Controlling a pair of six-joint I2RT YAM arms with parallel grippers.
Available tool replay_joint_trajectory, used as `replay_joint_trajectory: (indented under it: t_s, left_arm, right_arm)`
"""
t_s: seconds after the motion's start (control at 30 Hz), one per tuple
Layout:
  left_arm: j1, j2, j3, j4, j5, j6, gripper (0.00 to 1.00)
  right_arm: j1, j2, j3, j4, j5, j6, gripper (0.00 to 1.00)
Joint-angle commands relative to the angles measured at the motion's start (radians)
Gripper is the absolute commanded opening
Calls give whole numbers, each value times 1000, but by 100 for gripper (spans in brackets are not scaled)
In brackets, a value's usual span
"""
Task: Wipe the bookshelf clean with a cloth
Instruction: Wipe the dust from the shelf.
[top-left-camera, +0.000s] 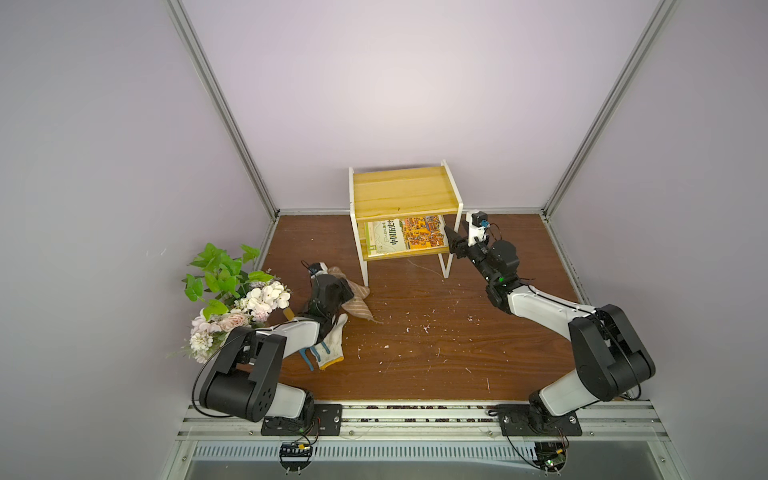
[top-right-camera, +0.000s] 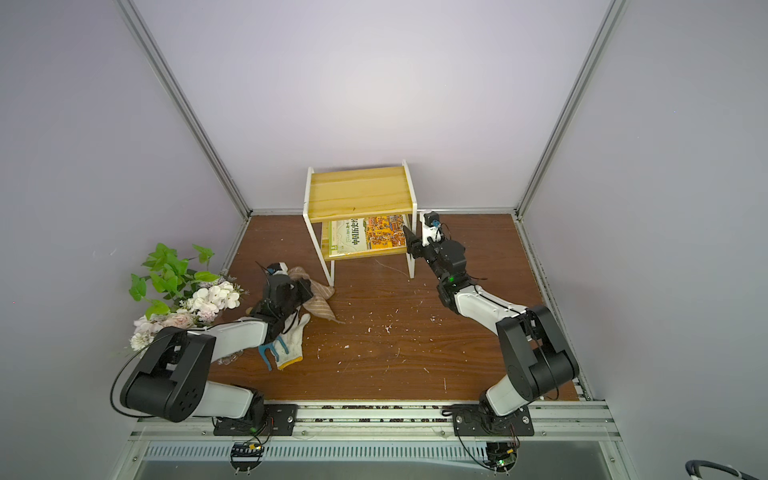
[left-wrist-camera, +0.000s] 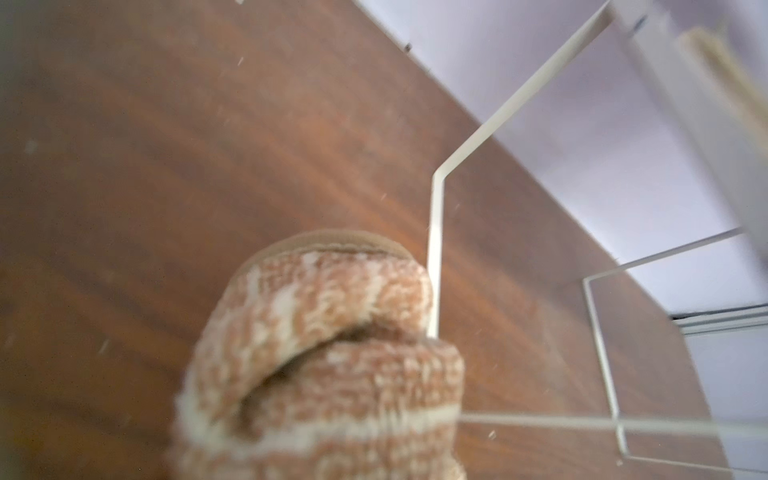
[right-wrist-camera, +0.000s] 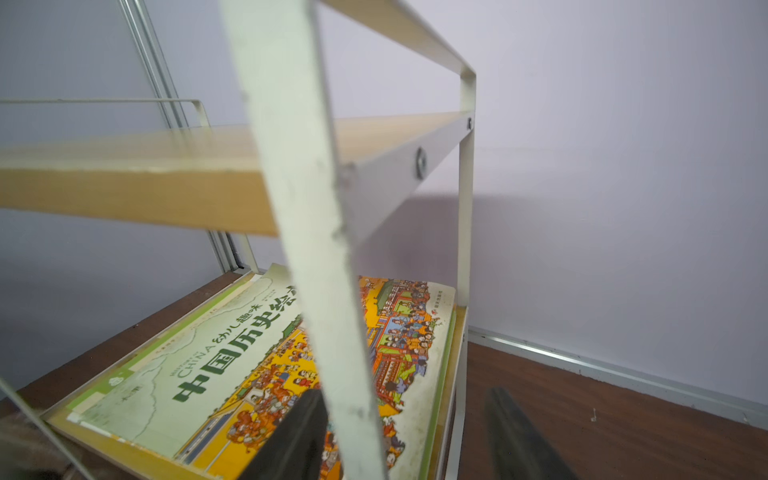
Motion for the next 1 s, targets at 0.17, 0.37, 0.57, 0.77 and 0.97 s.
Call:
replay_joint_trajectory:
  t_s: [0.17, 0.37, 0.57, 0.77, 0.97]
  left_arm:
    - [61, 185, 173, 77, 639, 51, 0]
    - [79, 315, 274, -121, 644, 153, 0]
    - [81, 388, 515, -272, 538, 238, 0]
    - [82, 665, 725, -447, 429, 326, 0]
    - [81, 738, 919, -539, 366, 381, 0]
  right_arm:
    - [1, 13, 9, 79, -105, 29, 61]
    - [1, 23, -17, 96, -116, 65, 61]
    - [4, 28, 51, 43, -104, 52, 63]
    - [3, 44, 60, 1, -66, 71, 63]
    - [6, 47, 96, -31, -68, 72, 64]
